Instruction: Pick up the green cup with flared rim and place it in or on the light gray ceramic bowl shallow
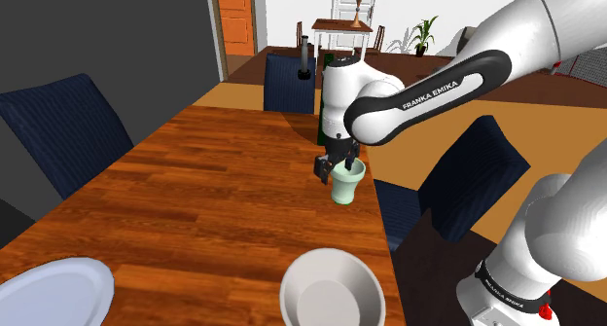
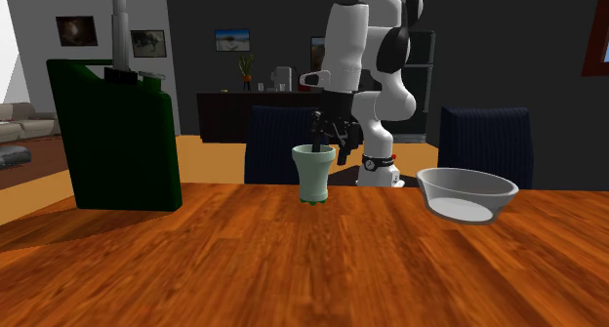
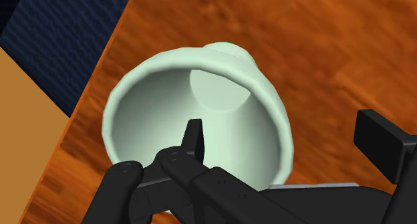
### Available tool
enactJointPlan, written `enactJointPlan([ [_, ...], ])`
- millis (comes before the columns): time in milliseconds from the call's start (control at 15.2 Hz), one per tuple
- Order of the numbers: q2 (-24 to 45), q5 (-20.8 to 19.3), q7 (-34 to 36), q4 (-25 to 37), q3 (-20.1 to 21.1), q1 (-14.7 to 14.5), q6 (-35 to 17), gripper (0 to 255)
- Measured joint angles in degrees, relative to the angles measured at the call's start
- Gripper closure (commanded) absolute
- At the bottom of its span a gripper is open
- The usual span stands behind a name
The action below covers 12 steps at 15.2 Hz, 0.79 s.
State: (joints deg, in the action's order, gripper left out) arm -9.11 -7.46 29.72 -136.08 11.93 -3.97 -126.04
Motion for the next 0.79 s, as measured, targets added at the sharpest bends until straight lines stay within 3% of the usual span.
enactJointPlan([
  [396, 0.27, -0.13, 0.01, -0.23, -0.05, 0.07, -0.53, 0],
  [462, 0.27, -0.13, 0.01, -0.23, -0.05, 0.07, -0.53, 255],
  [792, 0.26, -0.16, 0.01, -0.21, -0.07, 0.09, -0.51, 255],
])
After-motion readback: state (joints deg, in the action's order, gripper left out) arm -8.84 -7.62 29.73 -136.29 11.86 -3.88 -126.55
